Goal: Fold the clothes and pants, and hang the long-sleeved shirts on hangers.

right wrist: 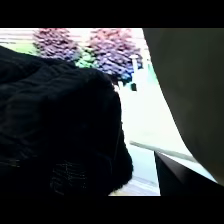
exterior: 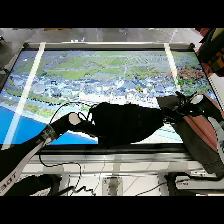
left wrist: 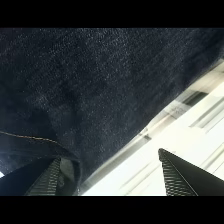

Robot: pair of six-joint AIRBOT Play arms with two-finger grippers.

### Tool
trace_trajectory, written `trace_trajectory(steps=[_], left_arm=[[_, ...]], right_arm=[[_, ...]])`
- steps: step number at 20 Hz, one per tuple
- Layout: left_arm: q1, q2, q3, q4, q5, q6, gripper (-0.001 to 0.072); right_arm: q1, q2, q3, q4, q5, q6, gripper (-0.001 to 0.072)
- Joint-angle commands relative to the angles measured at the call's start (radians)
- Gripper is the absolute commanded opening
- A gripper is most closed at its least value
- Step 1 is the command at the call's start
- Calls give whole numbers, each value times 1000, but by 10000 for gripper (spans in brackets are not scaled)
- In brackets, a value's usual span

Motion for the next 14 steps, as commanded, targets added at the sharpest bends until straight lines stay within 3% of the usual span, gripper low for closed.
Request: trace_trajectory(steps=[1, 3, 5, 7, 8, 10, 11, 14], left_arm=[[-1, 0, 0, 21, 44, 0, 707], [-1, -2, 0, 21, 83, 0, 706], [-1, -7, 0, 21, 126, 1, 706], [0, -14, 0, 21, 154, 9, 706], [1, -14, 0, 21, 167, 28, 707], [18, -13, 12, 21, 164, 64, 706], [36, -9, 26, 24, 153, 65, 706], [113, 35, 123, 185, 49, 78, 703]], right_arm=[[-41, -126, 24, 203, 124, -156, 664], [-9, -174, 24, 291, 112, -230, 662], [52, -188, 25, 353, 43, -266, 543], [124, -187, 42, 361, -34, -304, 212], [153, -186, 67, 357, -56, -310, 110], [182, -163, 140, 344, -74, -320, 40], [183, -135, 183, 328, -95, -311, 39], [152, -6, 319, 114, -192, -122, 38]])
